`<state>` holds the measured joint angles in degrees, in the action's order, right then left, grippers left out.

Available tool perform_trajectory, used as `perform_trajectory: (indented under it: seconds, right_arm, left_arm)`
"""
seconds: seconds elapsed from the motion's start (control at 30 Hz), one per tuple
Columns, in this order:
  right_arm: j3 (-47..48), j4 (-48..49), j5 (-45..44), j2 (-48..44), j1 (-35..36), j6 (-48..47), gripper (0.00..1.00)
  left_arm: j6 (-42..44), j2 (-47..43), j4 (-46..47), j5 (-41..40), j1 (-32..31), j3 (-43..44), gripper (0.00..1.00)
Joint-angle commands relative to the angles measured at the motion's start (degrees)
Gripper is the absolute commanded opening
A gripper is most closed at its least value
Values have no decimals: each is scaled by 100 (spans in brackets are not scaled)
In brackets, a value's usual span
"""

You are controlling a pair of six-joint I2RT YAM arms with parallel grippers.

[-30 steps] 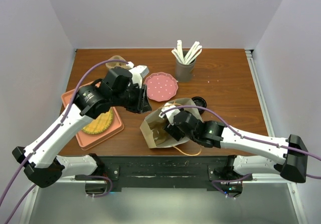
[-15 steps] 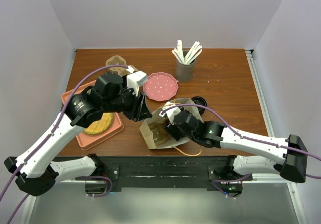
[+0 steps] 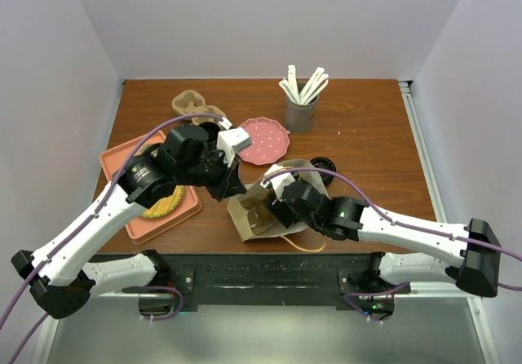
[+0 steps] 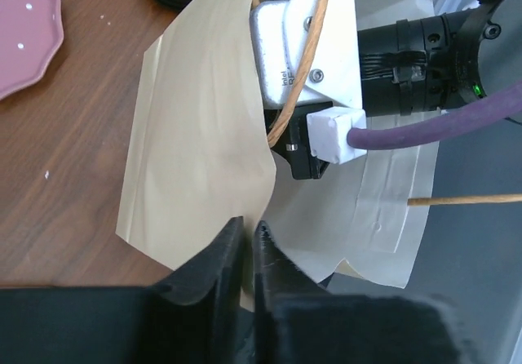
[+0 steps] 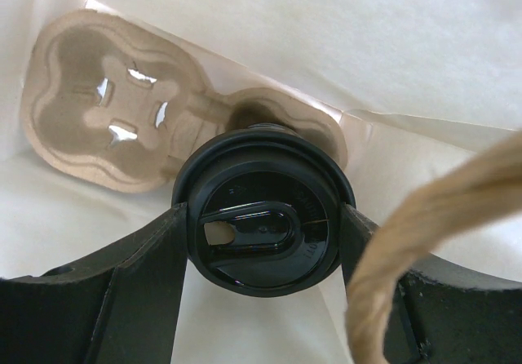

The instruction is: Pack the takeout coffee

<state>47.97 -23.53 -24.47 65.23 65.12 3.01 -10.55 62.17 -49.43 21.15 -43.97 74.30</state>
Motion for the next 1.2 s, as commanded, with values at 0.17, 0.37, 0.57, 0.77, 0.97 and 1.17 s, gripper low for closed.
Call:
perform_trajectory:
  seconds: [0.17, 0.37, 0.57, 0.77, 0.97, 1.17]
  right_arm:
    - [-516, 894, 109, -599, -17, 473, 48]
    - [-621, 1464, 697, -705, -17, 324, 48]
    - [-569, 1685, 970, -477, -17, 183, 48]
    - [-210, 1448, 1128, -415, -26, -265, 48]
    - [81, 1105, 1269, -257, -26, -459, 48]
    - [196, 1175, 1146, -81, -17, -344, 47]
  left_arm:
    - [1193, -434, 680, 233, -51, -197, 0]
    - [2238, -504, 443, -84, -94, 23, 0]
    - [3013, -679, 697, 154, -191, -381, 0]
    - [3821, -724, 1023, -531, -191, -522, 0]
    - [2765, -329, 1436, -1793, -191, -312, 19]
    - [1147, -179, 594, -2457, -191, 558, 52]
